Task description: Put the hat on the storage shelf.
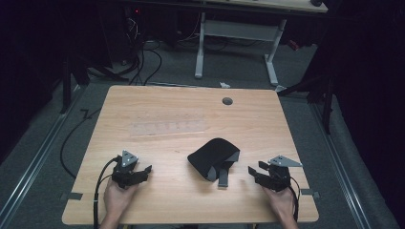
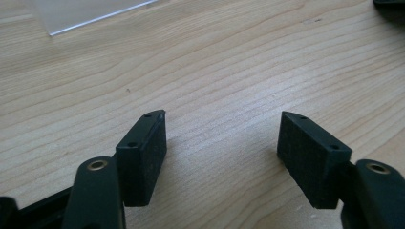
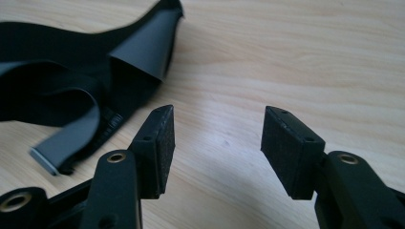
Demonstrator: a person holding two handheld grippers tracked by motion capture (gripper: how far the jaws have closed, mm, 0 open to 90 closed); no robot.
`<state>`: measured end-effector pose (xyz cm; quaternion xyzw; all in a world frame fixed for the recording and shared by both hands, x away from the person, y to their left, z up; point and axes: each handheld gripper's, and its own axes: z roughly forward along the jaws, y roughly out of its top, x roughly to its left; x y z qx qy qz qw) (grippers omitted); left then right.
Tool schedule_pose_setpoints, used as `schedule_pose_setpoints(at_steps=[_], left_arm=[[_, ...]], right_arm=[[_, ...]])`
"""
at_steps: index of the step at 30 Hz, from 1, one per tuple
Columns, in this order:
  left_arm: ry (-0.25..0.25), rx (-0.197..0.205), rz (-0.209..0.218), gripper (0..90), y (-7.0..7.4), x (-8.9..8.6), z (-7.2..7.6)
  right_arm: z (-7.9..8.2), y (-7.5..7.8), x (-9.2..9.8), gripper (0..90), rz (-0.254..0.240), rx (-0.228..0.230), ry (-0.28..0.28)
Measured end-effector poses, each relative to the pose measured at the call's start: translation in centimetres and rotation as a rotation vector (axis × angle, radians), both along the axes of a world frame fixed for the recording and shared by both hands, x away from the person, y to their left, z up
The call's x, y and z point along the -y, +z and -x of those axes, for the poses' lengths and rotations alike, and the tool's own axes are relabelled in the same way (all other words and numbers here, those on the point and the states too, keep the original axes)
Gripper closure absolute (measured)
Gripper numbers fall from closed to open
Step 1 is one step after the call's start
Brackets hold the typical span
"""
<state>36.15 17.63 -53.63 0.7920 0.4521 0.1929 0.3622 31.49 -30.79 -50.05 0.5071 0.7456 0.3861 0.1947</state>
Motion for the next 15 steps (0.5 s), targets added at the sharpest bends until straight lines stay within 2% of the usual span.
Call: schedule_pose_setpoints(at_steps=[1, 4, 11, 15], left_arm=[[0.0, 0.001, 0.0, 33.0, 0.0, 0.0, 0.0], [-0.001, -0.005, 0.016, 32.4, 0.0, -0.1, 0.0], [-0.003, 0.002, -0.007, 32.0, 0.0, 0.2, 0.0], [-0.003, 0.002, -0.008, 32.0, 0.0, 0.2, 0.0]], right_arm=[[-0.1, 0.3, -0.4, 49.3, -0.001, 0.01, 0.018], [-0.4, 0.7, -1.2, 49.3, 0.022, 0.002, 0.042], [-1.3, 1.0, -1.9, 47.4, -0.062, 0.0, 0.062], [-1.9, 1.1, -2.4, 45.2, -0.056, -0.007, 0.07]])
